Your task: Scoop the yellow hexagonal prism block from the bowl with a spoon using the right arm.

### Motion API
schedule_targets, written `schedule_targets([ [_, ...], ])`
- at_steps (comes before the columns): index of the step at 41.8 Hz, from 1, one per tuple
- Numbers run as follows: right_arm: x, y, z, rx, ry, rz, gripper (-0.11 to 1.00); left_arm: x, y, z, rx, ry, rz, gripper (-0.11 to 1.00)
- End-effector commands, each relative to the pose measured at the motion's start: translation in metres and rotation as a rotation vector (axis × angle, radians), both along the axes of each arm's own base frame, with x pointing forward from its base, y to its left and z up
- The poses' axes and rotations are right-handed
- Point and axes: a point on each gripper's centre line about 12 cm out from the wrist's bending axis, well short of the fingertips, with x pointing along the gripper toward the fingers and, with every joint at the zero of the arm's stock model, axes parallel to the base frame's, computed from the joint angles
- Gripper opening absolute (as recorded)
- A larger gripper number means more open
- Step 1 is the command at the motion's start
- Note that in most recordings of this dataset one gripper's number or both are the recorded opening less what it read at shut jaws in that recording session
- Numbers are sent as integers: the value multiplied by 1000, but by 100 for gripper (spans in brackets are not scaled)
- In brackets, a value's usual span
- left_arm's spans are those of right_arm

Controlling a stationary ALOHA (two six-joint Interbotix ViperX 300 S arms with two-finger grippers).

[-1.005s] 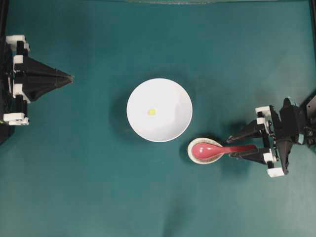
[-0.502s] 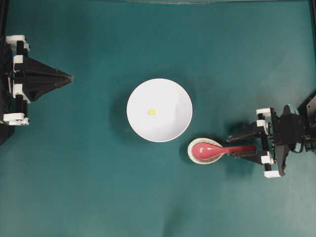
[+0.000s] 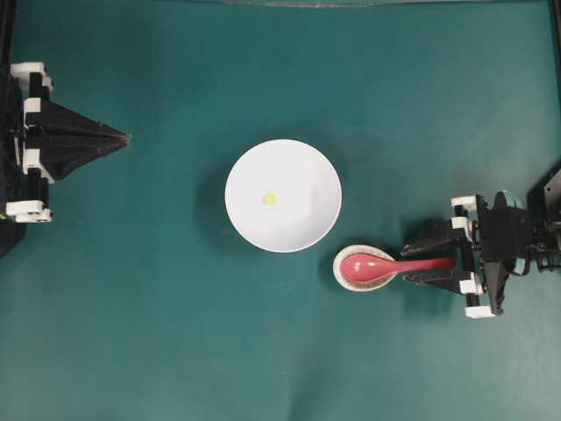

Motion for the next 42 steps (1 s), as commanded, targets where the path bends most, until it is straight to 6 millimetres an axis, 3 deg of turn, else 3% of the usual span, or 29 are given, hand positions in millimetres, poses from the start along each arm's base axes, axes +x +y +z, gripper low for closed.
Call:
schedule_targets([
  [1,2,2,3,4,-14,3,50,3,1,10,-3,-30,4,0],
  [21,3,3,3,6,-16,4,49,3,1,10,-3,-30,4,0],
  [33,5,4,4,5,-18,7,28,3,1,10,-3,-30,4,0],
  [42,7,6,5,9,-26,9,25,3,1,10,-3,-30,4,0],
])
